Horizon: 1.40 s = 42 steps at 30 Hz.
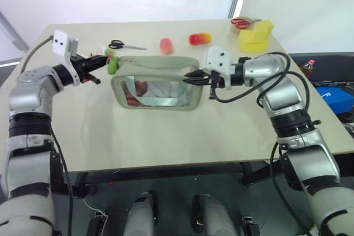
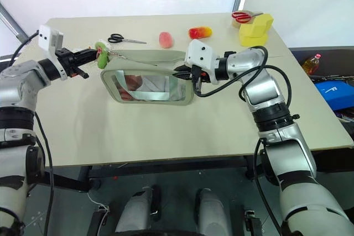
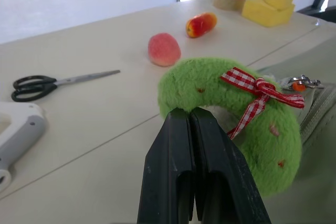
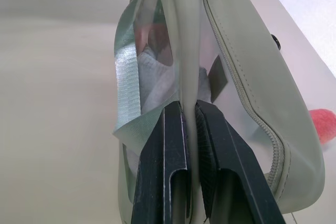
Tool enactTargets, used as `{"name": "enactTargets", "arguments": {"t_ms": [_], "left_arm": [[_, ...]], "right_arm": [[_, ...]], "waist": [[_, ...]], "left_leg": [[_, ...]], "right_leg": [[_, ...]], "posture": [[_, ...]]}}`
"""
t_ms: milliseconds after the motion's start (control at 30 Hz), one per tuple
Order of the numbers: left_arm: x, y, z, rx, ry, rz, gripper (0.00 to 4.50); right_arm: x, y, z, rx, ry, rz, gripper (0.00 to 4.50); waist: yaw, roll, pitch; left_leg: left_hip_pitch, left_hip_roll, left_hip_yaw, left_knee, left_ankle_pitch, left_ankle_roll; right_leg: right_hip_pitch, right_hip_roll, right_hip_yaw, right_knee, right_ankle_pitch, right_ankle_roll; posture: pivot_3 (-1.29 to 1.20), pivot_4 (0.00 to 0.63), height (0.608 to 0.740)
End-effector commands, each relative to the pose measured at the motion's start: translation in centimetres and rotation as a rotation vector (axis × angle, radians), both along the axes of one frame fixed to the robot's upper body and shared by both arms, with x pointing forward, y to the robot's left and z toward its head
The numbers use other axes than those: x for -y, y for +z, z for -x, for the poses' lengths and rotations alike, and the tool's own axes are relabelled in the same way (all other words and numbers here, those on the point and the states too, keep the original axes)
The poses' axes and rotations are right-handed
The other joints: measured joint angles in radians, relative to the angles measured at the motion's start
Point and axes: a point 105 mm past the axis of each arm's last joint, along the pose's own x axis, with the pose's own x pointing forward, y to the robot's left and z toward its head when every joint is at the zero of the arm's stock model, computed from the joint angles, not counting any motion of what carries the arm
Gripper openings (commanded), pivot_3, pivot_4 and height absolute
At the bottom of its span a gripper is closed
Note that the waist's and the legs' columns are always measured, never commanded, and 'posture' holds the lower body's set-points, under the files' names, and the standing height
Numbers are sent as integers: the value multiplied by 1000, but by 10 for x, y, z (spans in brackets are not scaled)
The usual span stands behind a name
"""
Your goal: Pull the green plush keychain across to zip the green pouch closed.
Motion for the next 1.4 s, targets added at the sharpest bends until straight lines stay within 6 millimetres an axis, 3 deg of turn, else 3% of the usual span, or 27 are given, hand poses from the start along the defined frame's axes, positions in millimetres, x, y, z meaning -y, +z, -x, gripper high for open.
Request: {"name": "enactTargets", "arguments": {"t_ms": [33, 167, 300, 533, 633, 867, 900, 1167, 1267, 1400], "left_arm": [[18, 54, 13, 119, -101, 13, 25], [51, 57, 22, 99, -251, -31, 25], [75, 38, 21, 62, -318, -128, 25], [81, 15, 9, 56, -283, -270, 25], [79, 23, 6, 83, -263, -244, 899], [66, 45, 12, 135, -224, -271, 4276], [65, 48, 17, 140, -232, -280, 4454], [33, 71, 39, 167, -142, -341, 4454], [22, 38, 54, 43, -174, -290, 4454], [15, -8, 52, -29, -128, -283, 4454]], "right_arm": [[-4, 9, -1, 34, 7, -5, 0], [-5, 11, -2, 37, 5, -12, 0], [-4, 10, -1, 34, 2, -14, 0], [-3, 9, -2, 36, -10, -14, 0], [-3, 8, -2, 35, -12, -14, 0], [-5, 8, -3, 36, -7, -13, 0], [-6, 8, -3, 36, -3, -12, 0], [-8, 8, -3, 35, 11, -13, 0], [-8, 7, -4, 35, 11, -11, 0], [-9, 7, -4, 32, 18, -7, 0]], "waist": [[1, 0, 0], [-1, 0, 0], [-1, 0, 0], [-1, 0, 0], [-1, 0, 0], [-1, 0, 0], [-2, 0, 0], [-3, 0, 0], [-8, 1, 0], [-5, 0, 0]], "left_leg": [[0, 0, 0, 0, 0, 0], [0, 0, 0, 0, 0, 0], [1, 0, 0, 0, 0, 0], [1, 0, 0, 1, 0, 0], [1, 0, 0, 1, 0, 0], [0, 0, 0, 1, 0, 0], [0, 0, 0, 1, 0, 0], [1, 0, 0, 0, 0, 0], [2, 0, 1, -1, -1, -1], [3, 0, 1, -1, 0, 0]], "right_leg": [[0, 0, 0, 0, 0, 0], [1, 0, 0, 0, -1, -2], [1, 0, 0, 1, 0, -1], [0, 0, 0, 1, 0, 0], [0, 0, 0, 1, -1, -1], [0, 0, 0, 1, -1, -2], [0, 0, 0, 1, -1, -2], [0, 0, 1, 1, -2, -3], [0, 0, 2, 1, -2, -3], [0, 0, 3, 1, -2, -3]], "posture": [[0, 150, 740], [0, 150, 740], [0, 150, 740], [0, 150, 740], [0, 150, 740], [0, 150, 740], [0, 150, 740], [0, 150, 740], [0, 150, 740], [0, 150, 740]]}}
